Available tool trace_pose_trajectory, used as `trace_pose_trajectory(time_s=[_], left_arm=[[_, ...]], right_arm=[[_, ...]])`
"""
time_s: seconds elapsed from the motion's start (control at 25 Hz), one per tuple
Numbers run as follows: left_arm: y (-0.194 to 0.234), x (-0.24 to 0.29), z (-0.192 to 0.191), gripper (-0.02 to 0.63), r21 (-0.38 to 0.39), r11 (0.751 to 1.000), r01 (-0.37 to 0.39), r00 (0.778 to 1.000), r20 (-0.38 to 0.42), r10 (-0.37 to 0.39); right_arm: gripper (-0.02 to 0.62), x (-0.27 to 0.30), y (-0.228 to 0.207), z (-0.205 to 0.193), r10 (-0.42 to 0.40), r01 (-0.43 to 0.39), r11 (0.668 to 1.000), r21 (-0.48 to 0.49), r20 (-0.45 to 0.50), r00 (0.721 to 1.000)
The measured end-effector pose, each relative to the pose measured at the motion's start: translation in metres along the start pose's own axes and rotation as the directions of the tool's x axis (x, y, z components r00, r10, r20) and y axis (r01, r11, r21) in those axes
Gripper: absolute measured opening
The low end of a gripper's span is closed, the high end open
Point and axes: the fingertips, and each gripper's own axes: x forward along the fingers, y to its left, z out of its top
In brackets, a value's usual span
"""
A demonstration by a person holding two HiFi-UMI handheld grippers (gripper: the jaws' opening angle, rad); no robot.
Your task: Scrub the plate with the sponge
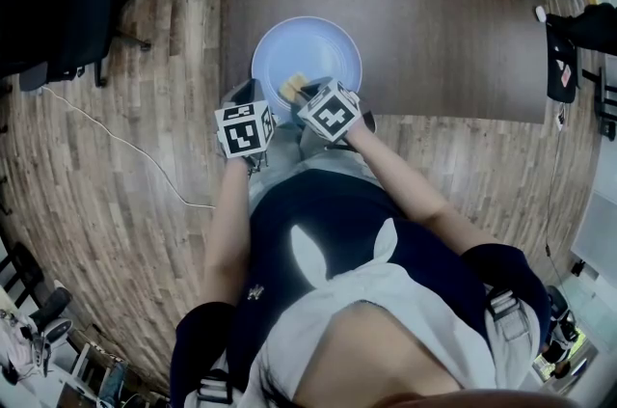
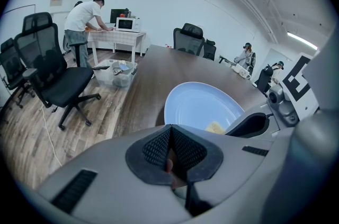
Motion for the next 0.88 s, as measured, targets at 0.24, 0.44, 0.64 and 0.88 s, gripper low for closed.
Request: trace_pose_trajectory(time_s=[0.24, 0.44, 0.64, 0.88], left_arm=[[-0.003, 0.0, 0.0, 0.008, -0.002, 1.0, 0.002, 1.0, 0.0, -0.002], [-0.003, 0.0, -0.001, 0.008, -0.002, 1.0, 0.001, 1.0, 0.0, -0.001], [-0.001, 0.0, 0.0, 0.008, -0.006, 1.0, -0.002, 1.0, -0.002, 0.002], [-0.002, 0.001, 0.0, 0.008, -0.008, 1.0, -0.004, 1.0, -0.001, 0.004]], right_arm=[[0.023, 0.002, 0.002, 0.0, 0.011, -0.011, 1.0, -0.006, 0.003, 1.0], [0.023, 0.004, 0.013, 0.004, 0.056, -0.056, 0.998, -0.013, 0.007, 0.998], [0.023, 0.008, 0.023, 0.007, 0.094, -0.094, 0.995, -0.024, 0.011, 0.996], [0.023, 0.011, 0.026, 0.006, 0.122, -0.122, 0.991, -0.055, 0.007, 0.992]])
